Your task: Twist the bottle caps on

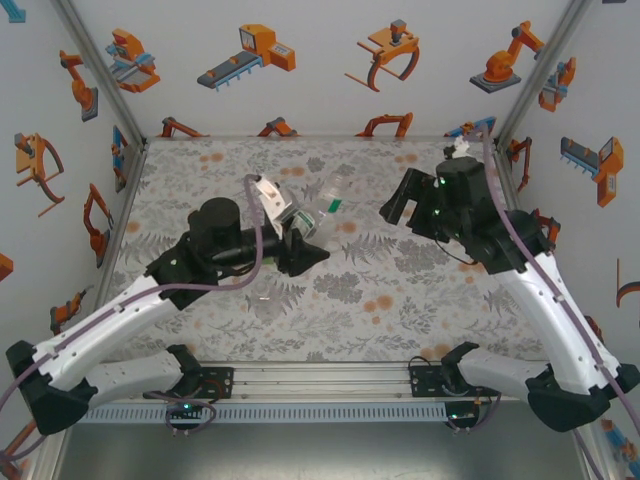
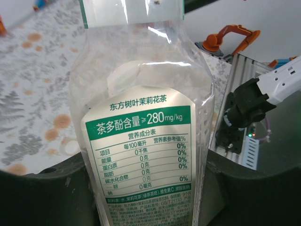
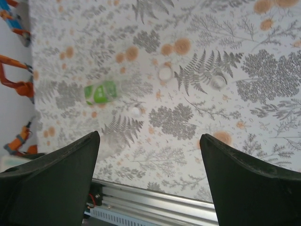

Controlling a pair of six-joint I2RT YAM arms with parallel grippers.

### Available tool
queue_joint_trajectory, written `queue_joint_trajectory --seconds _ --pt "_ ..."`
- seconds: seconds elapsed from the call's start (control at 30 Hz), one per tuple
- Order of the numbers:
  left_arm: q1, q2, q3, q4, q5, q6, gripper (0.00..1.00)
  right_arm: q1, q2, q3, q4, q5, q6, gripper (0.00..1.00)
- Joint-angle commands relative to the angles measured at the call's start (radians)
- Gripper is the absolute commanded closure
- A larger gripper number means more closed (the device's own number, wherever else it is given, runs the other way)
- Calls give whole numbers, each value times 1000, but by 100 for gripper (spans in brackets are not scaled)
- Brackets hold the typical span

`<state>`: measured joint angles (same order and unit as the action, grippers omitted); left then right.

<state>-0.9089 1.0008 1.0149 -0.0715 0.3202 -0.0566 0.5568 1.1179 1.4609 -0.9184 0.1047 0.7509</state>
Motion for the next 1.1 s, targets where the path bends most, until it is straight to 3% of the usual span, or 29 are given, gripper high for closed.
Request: queue_joint_trajectory --seconds 0.0,0.4,0.63,1.07 --pt "-1 -72 -23 17 -57 92 67 -12 50 -46 -41 -57 -63 24" --pt "1 -230 -85 -25 -144 114 74 36 294 -139 74 -78 -87 31" --pt "1 -284 -125 0 -156 77 76 109 545 -34 139 -35 -102 34" --pt "0 -359 -141 -30 -189 52 76 117 915 177 210 -51 -123 39"
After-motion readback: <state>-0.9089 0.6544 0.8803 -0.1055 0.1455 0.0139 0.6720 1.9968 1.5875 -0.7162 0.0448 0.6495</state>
